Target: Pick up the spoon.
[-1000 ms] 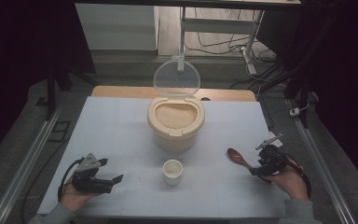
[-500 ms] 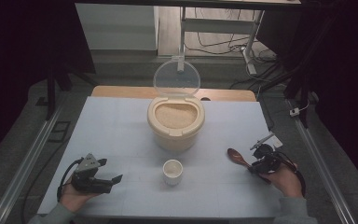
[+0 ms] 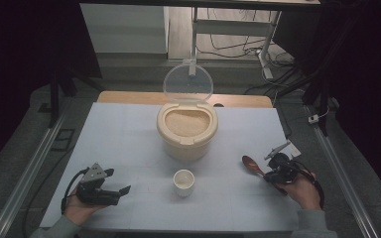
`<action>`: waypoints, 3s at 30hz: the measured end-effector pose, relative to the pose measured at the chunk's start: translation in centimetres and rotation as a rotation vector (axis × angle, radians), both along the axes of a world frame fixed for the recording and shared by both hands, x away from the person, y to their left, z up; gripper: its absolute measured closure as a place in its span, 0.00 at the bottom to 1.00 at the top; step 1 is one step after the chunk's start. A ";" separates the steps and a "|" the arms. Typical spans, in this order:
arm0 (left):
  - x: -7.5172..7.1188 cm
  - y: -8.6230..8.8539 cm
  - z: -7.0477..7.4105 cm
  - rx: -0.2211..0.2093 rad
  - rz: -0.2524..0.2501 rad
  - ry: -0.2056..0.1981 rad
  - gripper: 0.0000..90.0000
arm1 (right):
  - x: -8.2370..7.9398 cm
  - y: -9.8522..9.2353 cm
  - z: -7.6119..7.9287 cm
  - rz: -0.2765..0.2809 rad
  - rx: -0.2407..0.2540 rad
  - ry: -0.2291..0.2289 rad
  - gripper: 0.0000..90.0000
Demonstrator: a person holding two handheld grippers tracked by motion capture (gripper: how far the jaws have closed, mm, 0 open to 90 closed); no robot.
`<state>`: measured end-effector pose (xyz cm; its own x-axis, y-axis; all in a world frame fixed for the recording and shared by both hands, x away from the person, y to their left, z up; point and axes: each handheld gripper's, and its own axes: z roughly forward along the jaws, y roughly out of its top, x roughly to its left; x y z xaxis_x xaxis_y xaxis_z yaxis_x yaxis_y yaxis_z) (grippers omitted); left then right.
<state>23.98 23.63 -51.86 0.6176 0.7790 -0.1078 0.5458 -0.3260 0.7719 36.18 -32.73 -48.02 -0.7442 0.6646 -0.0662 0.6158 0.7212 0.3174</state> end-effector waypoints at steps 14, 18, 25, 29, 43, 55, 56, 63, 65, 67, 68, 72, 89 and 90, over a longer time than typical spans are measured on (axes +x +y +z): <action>0.1 0.2 0.0 0.000 0.010 0.001 0.12 | -1.4 0.4 3.1 0.057 0.109 -0.113 0.90; 0.0 0.1 0.0 0.000 0.010 -0.002 0.12 | -1.8 0.9 3.6 0.076 0.129 -0.123 0.90; 0.0 0.2 0.0 0.001 0.012 0.000 0.12 | -2.4 1.9 4.7 0.143 0.171 -0.148 0.90; 0.1 0.2 0.0 0.001 0.011 0.004 0.12 | -2.6 2.8 5.0 0.198 0.193 -0.144 0.90; 0.1 0.3 0.0 -0.007 0.010 0.005 0.12 | -4.1 6.8 6.6 0.350 0.239 -0.148 0.90; 0.0 0.3 0.0 -0.004 0.008 0.009 0.12 | -4.9 9.8 7.0 0.418 0.200 -0.154 0.90; 0.0 0.3 0.0 -0.004 0.008 0.009 0.12 | -4.9 9.8 7.0 0.418 0.200 -0.154 0.90; 0.1 0.3 -0.1 -0.004 0.008 0.012 0.12 | -5.7 11.6 7.8 0.460 0.191 -0.178 0.90; 0.1 0.2 -0.1 0.000 0.008 0.011 0.12 | -5.9 12.5 7.6 0.480 0.179 -0.172 0.90; 0.1 0.2 -0.1 0.001 0.005 0.013 0.12 | -5.9 12.8 7.5 0.485 0.176 -0.166 0.90; 0.1 0.2 -0.1 -0.001 0.007 0.011 0.12 | -5.9 13.1 7.5 0.492 0.170 -0.166 0.90; 0.1 0.2 -0.2 0.003 0.004 0.012 0.12 | -5.9 14.4 7.2 0.513 0.163 -0.161 0.90; 0.1 0.2 -0.1 0.002 0.002 0.013 0.12 | -6.2 17.3 6.9 0.565 0.163 -0.156 0.90; 0.1 0.2 -0.2 0.002 0.001 0.014 0.12 | -6.2 17.4 6.9 0.567 0.162 -0.157 0.90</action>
<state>24.13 23.78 -52.02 0.6152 0.7800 -0.1146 0.5570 -0.3271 0.7634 30.00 -15.33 -41.13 -0.9746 0.1784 -0.1352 0.0867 0.8578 0.5066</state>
